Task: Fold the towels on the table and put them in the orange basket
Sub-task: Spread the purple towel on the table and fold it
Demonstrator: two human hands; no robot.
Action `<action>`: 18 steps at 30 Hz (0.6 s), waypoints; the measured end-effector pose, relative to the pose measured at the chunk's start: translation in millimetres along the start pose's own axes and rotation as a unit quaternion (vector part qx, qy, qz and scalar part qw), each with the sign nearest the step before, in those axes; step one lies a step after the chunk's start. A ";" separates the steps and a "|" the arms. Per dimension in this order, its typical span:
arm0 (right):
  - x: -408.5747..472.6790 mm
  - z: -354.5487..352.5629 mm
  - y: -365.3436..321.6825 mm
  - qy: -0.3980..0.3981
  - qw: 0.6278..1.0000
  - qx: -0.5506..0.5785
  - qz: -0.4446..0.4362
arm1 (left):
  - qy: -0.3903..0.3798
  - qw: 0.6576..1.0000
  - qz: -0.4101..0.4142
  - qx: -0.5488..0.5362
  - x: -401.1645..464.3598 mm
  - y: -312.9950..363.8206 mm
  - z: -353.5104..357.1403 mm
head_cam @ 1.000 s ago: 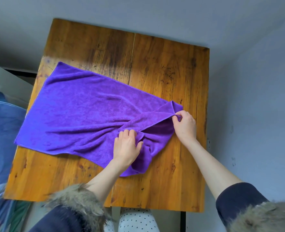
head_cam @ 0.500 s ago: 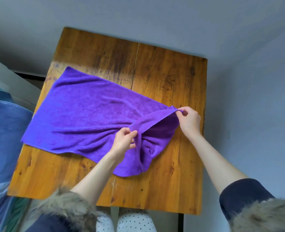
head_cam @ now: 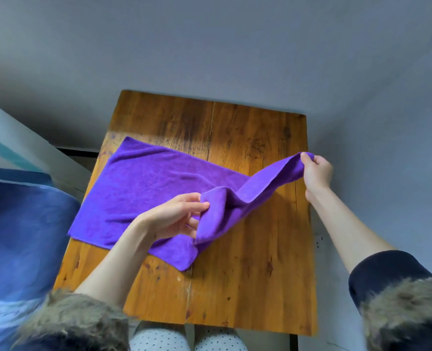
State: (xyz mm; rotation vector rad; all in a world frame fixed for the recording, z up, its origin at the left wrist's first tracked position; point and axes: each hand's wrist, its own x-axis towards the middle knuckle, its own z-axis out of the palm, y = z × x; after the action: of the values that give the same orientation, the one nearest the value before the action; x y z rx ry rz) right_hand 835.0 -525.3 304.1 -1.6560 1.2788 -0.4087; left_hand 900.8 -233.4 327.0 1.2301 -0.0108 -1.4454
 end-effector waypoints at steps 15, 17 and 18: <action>-43.0 57.7 -41.4 -0.227 0.972 -0.025 -0.049 | 0.194 0.953 0.106 -0.206 -70.2 -27.8 -95.2; -51.0 76.4 -55.1 -0.250 0.966 -0.022 -0.064 | 0.213 0.933 0.135 -0.256 -81.6 -31.4 -109.4; -56.2 86.6 -62.5 -0.261 0.962 -0.026 -0.079 | 0.229 0.925 0.139 -0.268 -85.7 -32.4 -115.1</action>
State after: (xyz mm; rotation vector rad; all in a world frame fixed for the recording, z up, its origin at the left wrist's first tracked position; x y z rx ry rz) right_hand 911.2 -435.6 330.7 -1.7640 0.7724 -0.0195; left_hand 933.3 -90.8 311.2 1.0252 0.4806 -0.8086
